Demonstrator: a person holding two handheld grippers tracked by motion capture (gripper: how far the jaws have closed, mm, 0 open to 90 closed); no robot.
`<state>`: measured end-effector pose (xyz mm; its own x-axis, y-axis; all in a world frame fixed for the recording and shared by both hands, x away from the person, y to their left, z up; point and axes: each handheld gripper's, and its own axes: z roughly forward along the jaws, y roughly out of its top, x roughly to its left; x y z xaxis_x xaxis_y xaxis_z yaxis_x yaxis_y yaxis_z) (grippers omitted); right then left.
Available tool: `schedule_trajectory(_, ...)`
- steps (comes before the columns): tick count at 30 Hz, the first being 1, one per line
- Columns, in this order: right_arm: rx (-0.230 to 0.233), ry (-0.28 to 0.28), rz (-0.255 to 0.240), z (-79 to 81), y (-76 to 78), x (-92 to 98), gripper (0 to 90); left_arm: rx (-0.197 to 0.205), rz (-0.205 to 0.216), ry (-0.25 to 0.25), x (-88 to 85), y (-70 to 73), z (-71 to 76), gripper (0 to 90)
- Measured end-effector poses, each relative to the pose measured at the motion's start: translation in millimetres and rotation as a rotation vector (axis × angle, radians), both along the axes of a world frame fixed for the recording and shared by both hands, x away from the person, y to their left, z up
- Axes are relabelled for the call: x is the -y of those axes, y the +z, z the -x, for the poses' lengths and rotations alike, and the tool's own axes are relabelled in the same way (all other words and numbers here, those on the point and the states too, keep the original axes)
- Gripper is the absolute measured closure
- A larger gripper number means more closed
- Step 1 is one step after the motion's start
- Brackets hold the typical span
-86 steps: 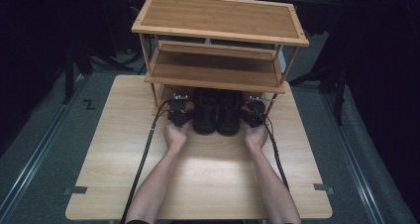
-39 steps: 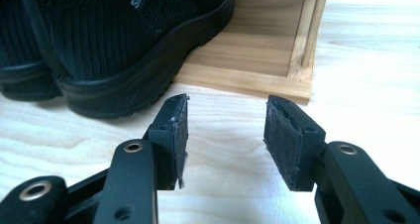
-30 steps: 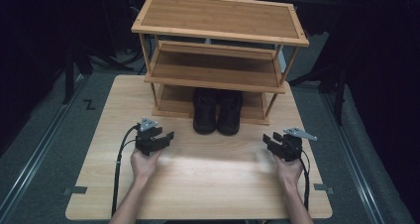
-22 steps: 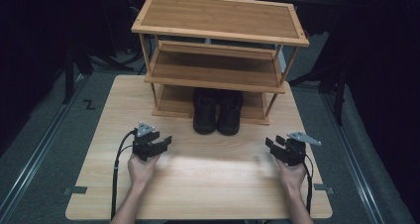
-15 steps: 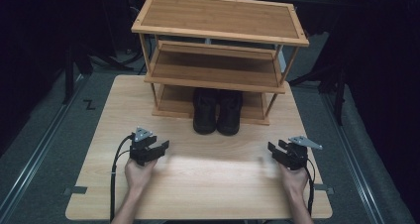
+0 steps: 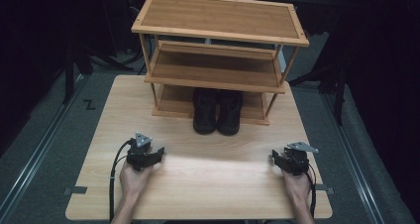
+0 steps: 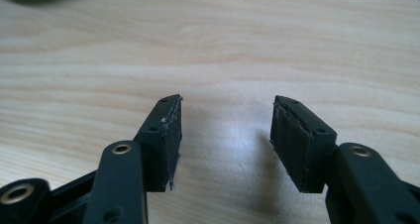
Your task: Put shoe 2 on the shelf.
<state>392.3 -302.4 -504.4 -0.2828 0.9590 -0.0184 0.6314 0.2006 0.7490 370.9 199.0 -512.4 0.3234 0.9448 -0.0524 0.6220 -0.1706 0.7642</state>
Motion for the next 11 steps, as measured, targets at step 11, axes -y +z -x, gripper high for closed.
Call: schedule_trajectory(11,-0.011,0.001,0.010,-1.1,-1.9,1.1,40.1,-0.002,-0.043,-0.015,5.7,-0.4,-0.2,33.4)
